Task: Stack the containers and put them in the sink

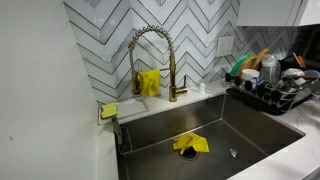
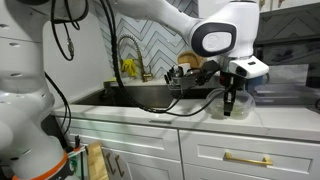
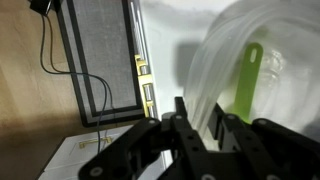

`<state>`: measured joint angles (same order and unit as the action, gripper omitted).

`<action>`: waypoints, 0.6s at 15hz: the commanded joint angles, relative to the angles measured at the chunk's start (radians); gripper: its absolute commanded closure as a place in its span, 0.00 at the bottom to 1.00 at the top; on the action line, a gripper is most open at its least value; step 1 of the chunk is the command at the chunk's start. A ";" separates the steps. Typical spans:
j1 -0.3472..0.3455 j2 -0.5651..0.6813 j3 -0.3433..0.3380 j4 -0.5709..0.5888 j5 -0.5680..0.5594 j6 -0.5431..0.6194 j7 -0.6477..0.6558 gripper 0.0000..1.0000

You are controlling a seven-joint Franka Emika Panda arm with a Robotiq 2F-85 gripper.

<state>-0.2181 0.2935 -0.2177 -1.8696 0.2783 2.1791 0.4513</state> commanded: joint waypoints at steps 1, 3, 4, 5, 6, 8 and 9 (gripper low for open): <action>-0.013 -0.020 -0.004 0.010 -0.010 -0.059 -0.073 1.00; -0.019 -0.045 0.001 0.005 -0.014 -0.064 -0.150 1.00; -0.019 -0.064 0.005 -0.008 -0.020 -0.063 -0.201 0.98; -0.017 -0.089 0.012 -0.022 -0.028 -0.067 -0.263 0.98; -0.010 -0.122 0.017 -0.043 -0.036 -0.075 -0.301 1.00; 0.007 -0.188 0.029 -0.084 -0.059 -0.099 -0.371 0.98; 0.013 -0.213 0.037 -0.096 -0.069 -0.111 -0.407 0.98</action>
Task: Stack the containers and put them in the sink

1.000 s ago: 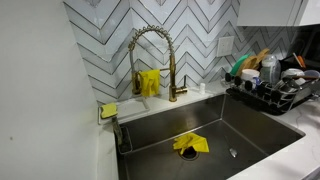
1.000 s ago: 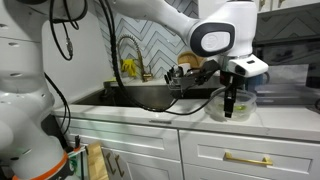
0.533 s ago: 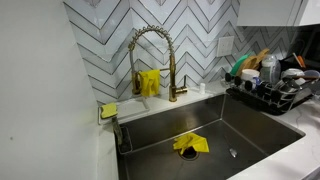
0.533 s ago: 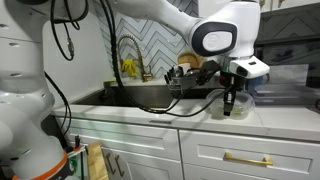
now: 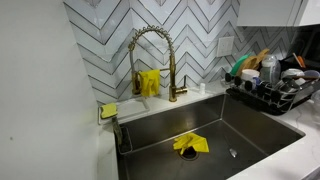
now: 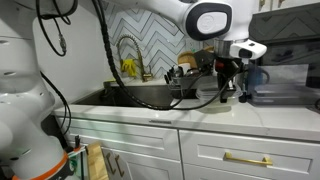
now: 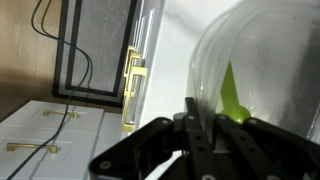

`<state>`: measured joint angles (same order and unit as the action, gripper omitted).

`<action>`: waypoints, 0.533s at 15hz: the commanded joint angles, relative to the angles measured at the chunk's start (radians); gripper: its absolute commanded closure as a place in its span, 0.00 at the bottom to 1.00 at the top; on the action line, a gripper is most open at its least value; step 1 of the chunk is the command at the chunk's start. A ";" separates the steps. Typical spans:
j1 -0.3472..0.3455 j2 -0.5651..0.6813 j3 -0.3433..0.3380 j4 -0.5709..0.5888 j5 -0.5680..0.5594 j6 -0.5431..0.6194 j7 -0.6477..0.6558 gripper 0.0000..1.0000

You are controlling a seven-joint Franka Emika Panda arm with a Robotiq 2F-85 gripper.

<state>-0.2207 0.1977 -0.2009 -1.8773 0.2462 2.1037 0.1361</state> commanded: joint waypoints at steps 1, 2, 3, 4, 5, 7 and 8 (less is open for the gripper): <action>0.023 -0.149 0.031 -0.109 -0.039 -0.051 -0.128 0.98; 0.031 -0.181 0.040 -0.130 -0.044 -0.067 -0.163 0.98; 0.038 -0.213 0.046 -0.148 -0.051 -0.087 -0.197 0.98; 0.044 -0.242 0.052 -0.169 -0.048 -0.103 -0.237 0.98; 0.049 -0.266 0.056 -0.181 -0.044 -0.124 -0.276 0.98; 0.063 -0.310 0.062 -0.204 -0.033 -0.169 -0.357 0.98; 0.072 -0.328 0.063 -0.210 -0.026 -0.193 -0.398 0.98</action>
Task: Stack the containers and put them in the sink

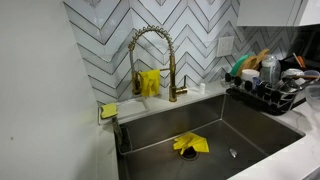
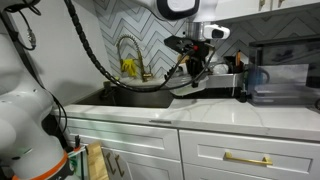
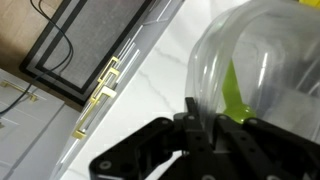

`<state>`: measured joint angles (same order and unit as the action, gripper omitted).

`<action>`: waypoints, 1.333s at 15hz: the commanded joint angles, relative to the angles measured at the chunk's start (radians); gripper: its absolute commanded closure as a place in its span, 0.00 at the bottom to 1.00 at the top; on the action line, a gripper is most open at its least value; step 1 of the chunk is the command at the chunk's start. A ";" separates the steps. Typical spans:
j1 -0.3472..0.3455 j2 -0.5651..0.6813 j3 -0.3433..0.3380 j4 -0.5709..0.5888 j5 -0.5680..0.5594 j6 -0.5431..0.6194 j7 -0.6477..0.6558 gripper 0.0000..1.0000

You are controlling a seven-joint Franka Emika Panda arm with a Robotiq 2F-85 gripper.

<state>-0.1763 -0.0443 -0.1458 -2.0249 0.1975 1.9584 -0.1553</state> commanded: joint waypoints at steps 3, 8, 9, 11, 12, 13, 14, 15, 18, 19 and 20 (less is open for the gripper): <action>0.032 -0.054 0.004 -0.026 0.008 -0.041 -0.069 0.93; 0.042 -0.077 0.007 -0.045 0.006 -0.070 -0.117 0.98; 0.047 -0.088 0.009 -0.053 0.002 -0.094 -0.149 0.98; 0.060 -0.120 0.015 -0.070 -0.014 -0.166 -0.234 0.98; 0.067 -0.137 0.019 -0.079 -0.030 -0.201 -0.264 0.98; 0.073 -0.158 0.023 -0.091 -0.050 -0.240 -0.289 0.98; 0.080 -0.173 0.025 -0.094 -0.072 -0.279 -0.319 0.98; 0.089 -0.195 0.029 -0.105 -0.087 -0.306 -0.344 0.98; 0.130 -0.241 0.049 -0.123 -0.097 -0.336 -0.426 0.98; 0.147 -0.246 0.060 -0.123 -0.095 -0.337 -0.440 0.98; 0.167 -0.244 0.071 -0.123 -0.079 -0.330 -0.455 0.98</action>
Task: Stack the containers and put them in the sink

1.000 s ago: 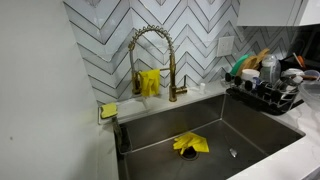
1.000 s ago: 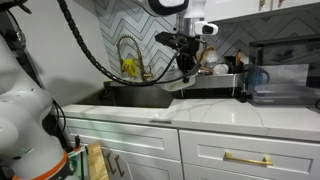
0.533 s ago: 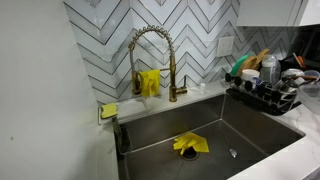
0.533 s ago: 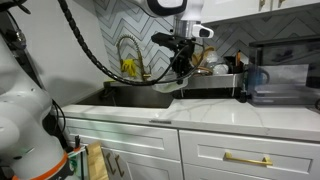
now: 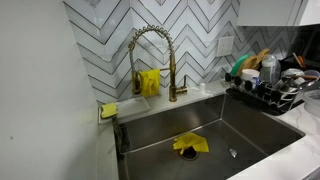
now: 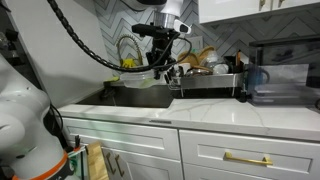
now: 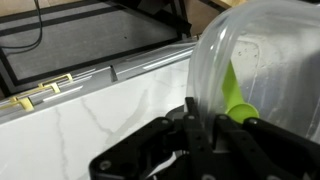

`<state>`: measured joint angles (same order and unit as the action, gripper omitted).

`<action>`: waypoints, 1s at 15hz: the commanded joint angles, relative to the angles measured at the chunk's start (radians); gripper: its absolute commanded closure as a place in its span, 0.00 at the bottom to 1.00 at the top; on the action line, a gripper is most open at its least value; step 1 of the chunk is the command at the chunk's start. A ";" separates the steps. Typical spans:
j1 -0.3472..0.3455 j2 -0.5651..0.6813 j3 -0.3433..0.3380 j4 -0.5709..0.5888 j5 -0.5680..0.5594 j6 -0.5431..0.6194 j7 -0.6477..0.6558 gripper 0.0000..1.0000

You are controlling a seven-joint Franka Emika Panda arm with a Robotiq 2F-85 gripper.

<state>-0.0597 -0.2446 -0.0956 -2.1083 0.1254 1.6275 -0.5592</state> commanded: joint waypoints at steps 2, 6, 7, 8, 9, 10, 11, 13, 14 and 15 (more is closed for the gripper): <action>0.087 -0.035 0.054 -0.020 -0.001 0.004 -0.025 0.98; 0.157 0.003 0.123 0.038 0.002 0.022 0.002 0.98; 0.172 0.018 0.139 0.049 0.001 0.033 0.006 0.98; 0.185 0.034 0.152 0.064 0.006 0.036 0.007 0.98; 0.170 0.001 0.132 0.040 0.003 0.020 -0.003 0.93; 0.182 0.011 0.145 0.048 0.003 0.025 0.002 0.93; 0.188 0.020 0.153 0.055 0.003 0.028 0.006 0.93; 0.189 0.032 0.155 0.061 0.003 0.030 0.006 0.93; 0.187 0.034 0.153 0.063 0.003 0.030 0.006 0.93; 0.187 0.035 0.152 0.064 0.003 0.030 0.006 0.93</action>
<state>0.1229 -0.2099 0.0599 -2.0457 0.1296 1.6591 -0.5544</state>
